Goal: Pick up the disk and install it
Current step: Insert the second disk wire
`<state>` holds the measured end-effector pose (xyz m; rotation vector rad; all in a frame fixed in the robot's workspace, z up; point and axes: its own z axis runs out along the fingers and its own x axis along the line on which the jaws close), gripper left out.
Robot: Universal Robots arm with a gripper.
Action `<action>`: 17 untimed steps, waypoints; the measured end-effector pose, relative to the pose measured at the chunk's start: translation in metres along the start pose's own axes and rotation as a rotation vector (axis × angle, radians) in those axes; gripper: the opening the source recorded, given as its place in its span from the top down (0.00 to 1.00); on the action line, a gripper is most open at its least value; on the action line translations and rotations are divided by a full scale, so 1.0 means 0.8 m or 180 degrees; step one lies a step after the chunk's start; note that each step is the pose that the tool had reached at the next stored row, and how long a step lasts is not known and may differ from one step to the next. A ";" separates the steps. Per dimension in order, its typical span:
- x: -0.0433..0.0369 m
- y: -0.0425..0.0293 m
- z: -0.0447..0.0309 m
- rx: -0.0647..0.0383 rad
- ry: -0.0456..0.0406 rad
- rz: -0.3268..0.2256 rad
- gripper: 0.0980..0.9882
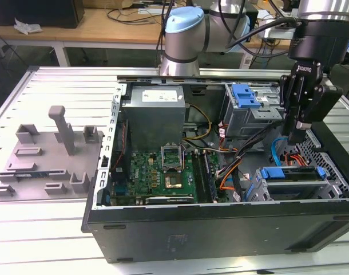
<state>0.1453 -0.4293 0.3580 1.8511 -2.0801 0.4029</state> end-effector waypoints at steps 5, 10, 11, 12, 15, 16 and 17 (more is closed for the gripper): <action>-0.001 -0.0011 0.0011 -0.0015 0.0002 -0.0007 0.80; -0.001 -0.0018 0.0016 -0.0022 0.0003 -0.0010 0.80; -0.001 -0.0021 0.0017 -0.0024 0.0003 -0.0011 0.80; -0.001 -0.0024 0.0019 -0.0025 0.0003 -0.0012 0.90; -0.001 -0.0029 0.0021 -0.0031 0.0004 -0.0014 0.93; -0.001 -0.0029 0.0021 -0.0032 0.0004 -0.0014 0.93; -0.001 -0.0029 0.0021 -0.0032 0.0004 -0.0014 0.93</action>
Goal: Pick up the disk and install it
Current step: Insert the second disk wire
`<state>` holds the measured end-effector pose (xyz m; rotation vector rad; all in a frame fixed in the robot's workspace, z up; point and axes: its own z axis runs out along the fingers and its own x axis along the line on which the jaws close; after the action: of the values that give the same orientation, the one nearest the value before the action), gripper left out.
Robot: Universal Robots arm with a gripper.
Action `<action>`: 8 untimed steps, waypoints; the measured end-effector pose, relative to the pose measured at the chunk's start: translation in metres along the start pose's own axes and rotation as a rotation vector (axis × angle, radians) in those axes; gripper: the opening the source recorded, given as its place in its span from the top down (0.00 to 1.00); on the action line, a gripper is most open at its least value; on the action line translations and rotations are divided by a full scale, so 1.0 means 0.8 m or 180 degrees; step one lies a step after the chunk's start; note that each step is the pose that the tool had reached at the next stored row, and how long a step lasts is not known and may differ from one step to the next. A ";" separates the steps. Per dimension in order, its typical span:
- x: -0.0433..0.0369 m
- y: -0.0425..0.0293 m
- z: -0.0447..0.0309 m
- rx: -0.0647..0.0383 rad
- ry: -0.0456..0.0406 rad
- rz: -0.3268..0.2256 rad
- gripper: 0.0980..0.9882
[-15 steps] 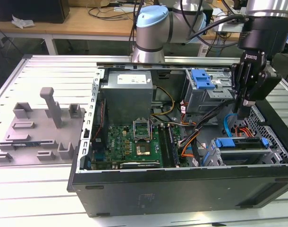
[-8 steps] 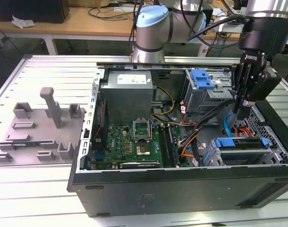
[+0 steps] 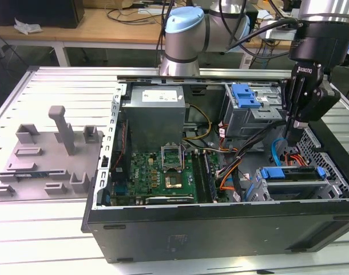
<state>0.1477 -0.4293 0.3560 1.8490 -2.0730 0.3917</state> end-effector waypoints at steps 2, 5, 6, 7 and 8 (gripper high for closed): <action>0.004 -0.0005 0.0017 0.0000 -0.0003 -0.0001 0.93; 0.011 -0.0006 0.0048 -0.0003 -0.0041 -0.0002 0.93; 0.012 -0.0005 0.0056 -0.0004 -0.0059 -0.0003 0.93; 0.015 -0.0007 0.0063 -0.0004 -0.0076 -0.0004 0.93; 0.017 -0.0009 0.0071 -0.0005 -0.0091 -0.0005 0.93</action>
<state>0.1467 -0.4439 0.3565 1.8658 -2.0899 0.3652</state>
